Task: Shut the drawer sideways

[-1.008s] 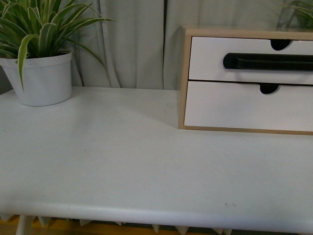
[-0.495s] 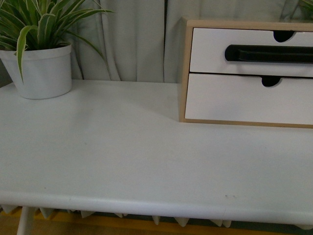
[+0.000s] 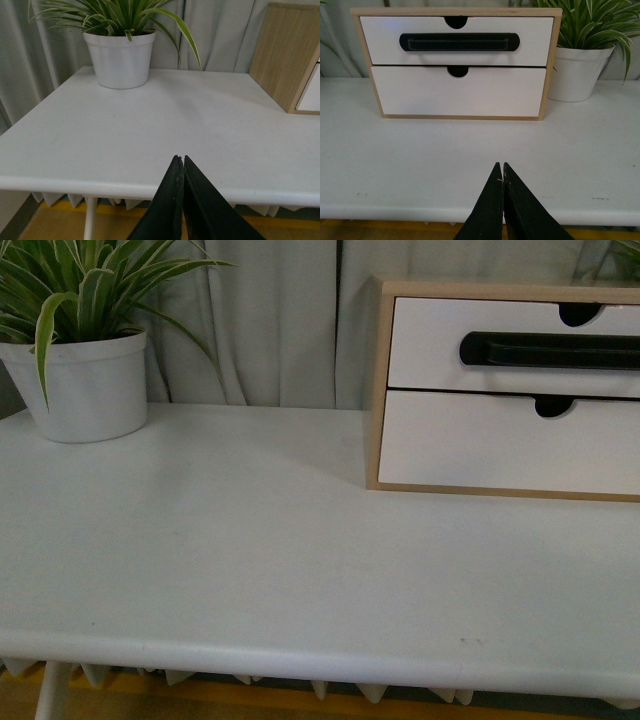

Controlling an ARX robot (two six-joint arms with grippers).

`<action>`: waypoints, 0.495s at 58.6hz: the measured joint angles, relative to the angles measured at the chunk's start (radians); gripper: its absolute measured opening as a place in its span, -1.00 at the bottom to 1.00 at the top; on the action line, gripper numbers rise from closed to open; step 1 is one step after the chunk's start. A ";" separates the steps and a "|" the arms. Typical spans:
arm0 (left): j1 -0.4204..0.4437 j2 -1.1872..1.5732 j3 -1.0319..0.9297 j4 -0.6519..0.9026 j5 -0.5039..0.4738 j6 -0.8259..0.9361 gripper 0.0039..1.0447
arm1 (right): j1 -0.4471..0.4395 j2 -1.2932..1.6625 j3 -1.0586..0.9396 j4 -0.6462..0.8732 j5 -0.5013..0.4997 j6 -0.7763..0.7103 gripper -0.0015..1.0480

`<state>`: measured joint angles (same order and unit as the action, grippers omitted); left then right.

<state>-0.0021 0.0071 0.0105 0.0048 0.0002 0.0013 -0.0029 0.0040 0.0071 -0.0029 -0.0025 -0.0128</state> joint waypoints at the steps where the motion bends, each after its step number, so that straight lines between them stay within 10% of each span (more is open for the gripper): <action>1: 0.000 -0.001 0.000 -0.001 0.000 0.000 -0.93 | 0.000 0.000 0.000 0.000 0.000 0.000 -0.98; 13: 0.000 -0.003 0.000 -0.003 0.000 -0.002 -0.86 | 0.000 0.000 0.000 0.000 0.000 -0.001 -0.96; 29: 0.000 -0.003 0.000 -0.003 0.000 -0.003 0.06 | 0.000 0.000 0.000 0.000 0.000 0.000 -0.09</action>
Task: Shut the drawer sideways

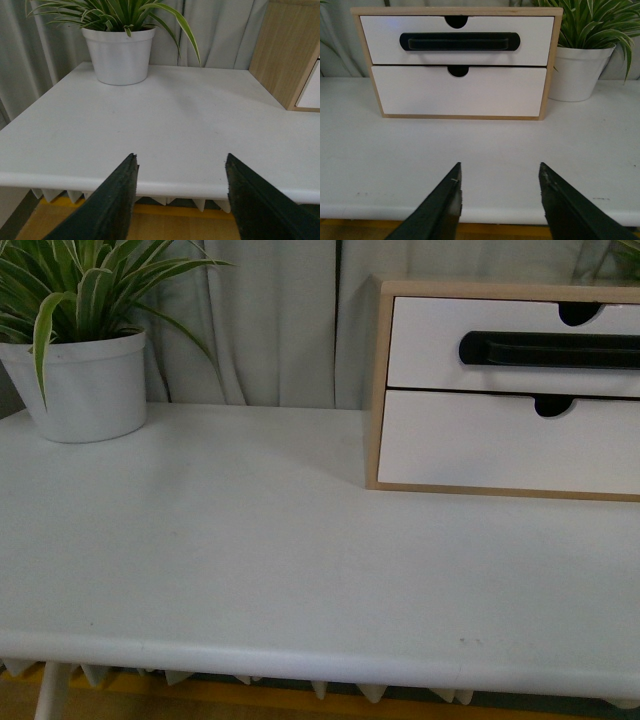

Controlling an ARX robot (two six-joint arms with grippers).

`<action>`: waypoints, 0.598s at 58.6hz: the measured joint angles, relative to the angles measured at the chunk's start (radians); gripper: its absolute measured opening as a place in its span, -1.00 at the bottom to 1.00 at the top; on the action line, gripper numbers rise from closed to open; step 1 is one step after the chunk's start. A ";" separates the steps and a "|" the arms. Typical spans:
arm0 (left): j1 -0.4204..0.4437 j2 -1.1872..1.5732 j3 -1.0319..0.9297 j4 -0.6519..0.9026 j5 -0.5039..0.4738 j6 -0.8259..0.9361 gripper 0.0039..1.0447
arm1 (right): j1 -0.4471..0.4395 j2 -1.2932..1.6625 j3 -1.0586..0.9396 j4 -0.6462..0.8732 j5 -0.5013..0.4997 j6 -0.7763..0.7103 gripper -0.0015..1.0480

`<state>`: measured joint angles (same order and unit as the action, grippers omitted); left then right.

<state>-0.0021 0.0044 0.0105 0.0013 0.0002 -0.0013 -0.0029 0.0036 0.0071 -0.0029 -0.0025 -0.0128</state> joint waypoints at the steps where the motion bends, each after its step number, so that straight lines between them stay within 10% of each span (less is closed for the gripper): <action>1: 0.000 0.000 0.000 0.000 0.000 0.000 0.10 | 0.000 0.000 0.000 0.000 0.000 0.000 -0.03; 16: 0.000 0.000 0.000 0.000 0.000 0.000 0.92 | 0.000 0.000 0.000 0.000 0.000 0.001 0.84; 35: 0.000 0.000 0.000 0.000 0.000 0.000 0.88 | 0.000 0.000 0.000 0.000 0.000 0.002 0.82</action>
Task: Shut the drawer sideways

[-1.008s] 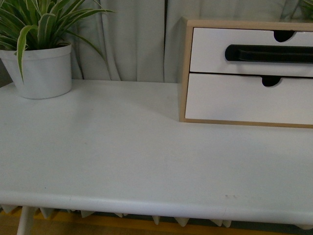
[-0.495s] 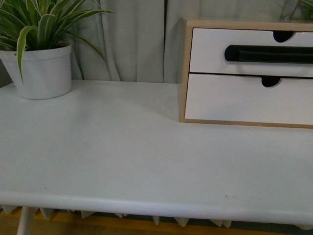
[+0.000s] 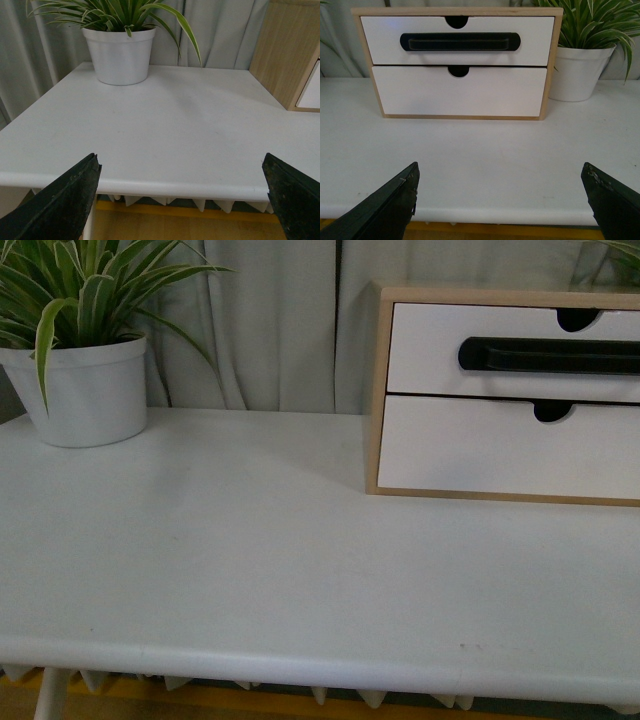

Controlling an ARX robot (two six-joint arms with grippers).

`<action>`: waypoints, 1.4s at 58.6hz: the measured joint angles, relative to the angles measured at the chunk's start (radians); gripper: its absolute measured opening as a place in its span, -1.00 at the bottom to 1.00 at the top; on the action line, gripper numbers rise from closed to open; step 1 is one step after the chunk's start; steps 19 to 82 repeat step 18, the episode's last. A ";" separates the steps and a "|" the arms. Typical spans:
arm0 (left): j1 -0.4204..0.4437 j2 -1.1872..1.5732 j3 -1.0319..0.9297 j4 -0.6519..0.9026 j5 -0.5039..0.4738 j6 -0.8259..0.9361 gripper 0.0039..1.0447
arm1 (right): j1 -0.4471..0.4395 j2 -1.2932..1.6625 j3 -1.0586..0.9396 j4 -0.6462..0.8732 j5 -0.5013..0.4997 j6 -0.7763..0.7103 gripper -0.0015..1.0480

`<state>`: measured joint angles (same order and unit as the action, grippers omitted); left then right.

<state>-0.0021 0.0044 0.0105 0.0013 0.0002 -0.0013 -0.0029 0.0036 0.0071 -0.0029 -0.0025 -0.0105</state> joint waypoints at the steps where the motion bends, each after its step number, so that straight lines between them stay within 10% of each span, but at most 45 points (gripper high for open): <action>1: 0.000 0.000 0.000 0.000 0.000 0.000 0.88 | 0.000 0.000 0.000 0.000 0.000 0.000 0.82; 82: 0.000 0.000 0.000 0.000 0.000 0.000 0.88 | 0.000 0.000 0.000 0.000 0.000 0.000 0.82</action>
